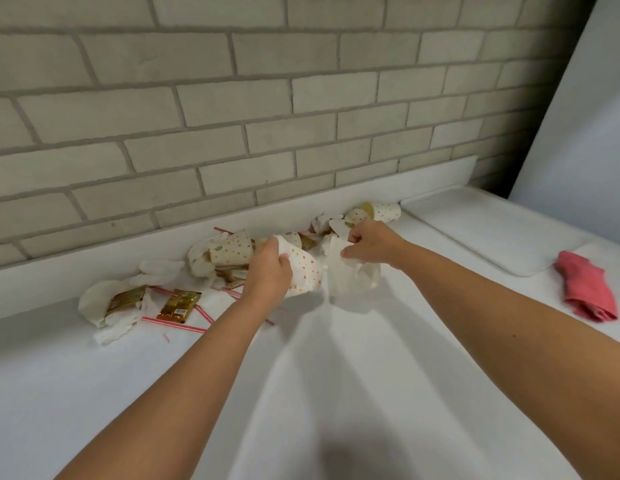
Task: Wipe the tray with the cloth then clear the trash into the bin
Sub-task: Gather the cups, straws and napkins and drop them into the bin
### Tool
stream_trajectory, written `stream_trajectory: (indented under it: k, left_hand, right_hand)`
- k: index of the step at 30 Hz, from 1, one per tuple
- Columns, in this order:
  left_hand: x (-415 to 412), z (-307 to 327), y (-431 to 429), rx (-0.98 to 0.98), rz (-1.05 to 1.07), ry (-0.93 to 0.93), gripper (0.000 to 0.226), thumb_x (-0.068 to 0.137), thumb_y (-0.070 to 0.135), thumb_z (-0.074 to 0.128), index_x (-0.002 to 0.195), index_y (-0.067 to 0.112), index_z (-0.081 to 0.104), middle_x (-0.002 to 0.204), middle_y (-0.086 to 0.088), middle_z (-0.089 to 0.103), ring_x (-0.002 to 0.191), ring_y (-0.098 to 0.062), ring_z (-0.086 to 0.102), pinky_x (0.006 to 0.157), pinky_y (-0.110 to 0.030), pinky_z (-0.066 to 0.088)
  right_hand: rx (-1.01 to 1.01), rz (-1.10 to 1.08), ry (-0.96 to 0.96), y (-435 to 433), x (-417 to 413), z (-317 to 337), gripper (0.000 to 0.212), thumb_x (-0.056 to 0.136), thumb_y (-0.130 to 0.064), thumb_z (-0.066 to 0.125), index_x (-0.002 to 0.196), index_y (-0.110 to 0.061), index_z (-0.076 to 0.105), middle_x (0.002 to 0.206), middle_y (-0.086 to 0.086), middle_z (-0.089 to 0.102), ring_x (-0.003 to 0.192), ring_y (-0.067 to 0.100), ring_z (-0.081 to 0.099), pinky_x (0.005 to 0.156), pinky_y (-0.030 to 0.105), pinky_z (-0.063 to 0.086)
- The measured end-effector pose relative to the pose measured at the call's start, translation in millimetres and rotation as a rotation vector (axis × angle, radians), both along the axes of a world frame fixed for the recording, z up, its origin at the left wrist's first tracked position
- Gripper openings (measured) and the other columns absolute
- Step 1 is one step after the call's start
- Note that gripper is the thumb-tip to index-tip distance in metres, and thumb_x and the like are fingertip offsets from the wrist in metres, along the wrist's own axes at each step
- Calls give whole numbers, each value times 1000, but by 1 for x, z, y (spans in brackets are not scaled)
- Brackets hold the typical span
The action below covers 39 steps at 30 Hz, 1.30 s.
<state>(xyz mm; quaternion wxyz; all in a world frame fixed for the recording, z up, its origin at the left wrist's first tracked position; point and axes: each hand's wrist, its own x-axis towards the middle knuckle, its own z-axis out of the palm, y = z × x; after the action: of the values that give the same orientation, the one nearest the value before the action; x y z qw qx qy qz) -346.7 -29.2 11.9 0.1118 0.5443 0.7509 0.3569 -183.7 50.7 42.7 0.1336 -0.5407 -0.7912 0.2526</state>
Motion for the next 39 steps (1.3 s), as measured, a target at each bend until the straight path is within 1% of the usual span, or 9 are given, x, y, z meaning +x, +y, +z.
stream_trajectory:
  k: [3, 8, 11, 15, 21, 26, 30, 34, 39]
  left_hand:
    - [46, 3, 5, -16, -136, 8, 22, 96, 9, 36, 111, -3, 47, 111, -17, 52, 102, -32, 51, 76, -32, 37]
    - [135, 9, 9, -8, -329, -13, 23, 96, 14, 39, 110, -1, 49, 112, -17, 52, 103, -30, 50, 81, -34, 39]
    - [192, 12, 5, -14, -438, -37, 11, 95, 12, 38, 94, 3, 44, 104, -16, 49, 98, -33, 49, 74, -29, 33]
    - [270, 12, -8, -57, -587, -66, 23, 92, 12, 38, 109, -2, 46, 117, -17, 48, 106, -34, 48, 80, -34, 40]
    - [380, -4, -36, -97, -833, -63, 28, 90, 11, 44, 117, 0, 46, 122, -15, 46, 100, -27, 50, 79, -28, 39]
    - [451, -33, -61, -192, -986, -38, 36, 91, 13, 48, 125, 5, 41, 124, -11, 41, 112, -27, 49, 87, -26, 39]
    - [487, -70, -71, -256, -1040, 58, 41, 88, 14, 50, 127, 8, 40, 128, -9, 42, 117, -27, 48, 95, -32, 44]
    - [509, -110, -75, -379, -1050, 77, 42, 85, 6, 49, 126, 7, 41, 128, -9, 42, 119, -26, 45, 96, -30, 39]
    - [523, -156, -77, -478, -1039, 129, 35, 85, 1, 47, 120, 8, 43, 124, -9, 45, 110, -24, 48, 92, -31, 41]
  right_hand:
    - [36, -78, -63, -6, 44, 9, 44, 77, -12, 61, 52, -16, 26, 55, 0, 27, 49, 14, 23, 47, 24, 17]
    - [-1, -221, -224, -19, 126, 22, 34, 80, -17, 60, 54, -13, 39, 58, 0, 39, 52, 15, 35, 47, 22, 27]
    - [-64, -279, -311, -30, 178, 28, 26, 81, -20, 60, 61, -10, 46, 63, 3, 45, 63, 21, 43, 50, 22, 30]
    - [-144, -356, -360, -47, 251, 28, 18, 80, -21, 64, 73, -9, 53, 72, 7, 54, 62, 21, 47, 54, 22, 34]
    - [-217, -489, -486, -82, 355, 15, 25, 79, -18, 65, 61, -11, 49, 56, 3, 52, 51, 16, 45, 50, 22, 34]
    - [-306, -579, -529, -107, 425, -22, 11, 76, -13, 66, 78, -6, 59, 74, 7, 62, 64, 21, 56, 62, 27, 46]
    - [-349, -632, -499, -130, 470, -61, 21, 79, -12, 64, 98, -6, 56, 84, 7, 60, 78, 25, 57, 69, 31, 48]
    - [-383, -677, -513, -151, 502, -108, 36, 88, -13, 54, 123, -4, 52, 110, 10, 55, 94, 24, 52, 77, 32, 44]
    - [-442, -740, -437, -173, 528, -170, 26, 89, -14, 53, 113, -4, 55, 107, 13, 56, 84, 22, 47, 70, 28, 41]
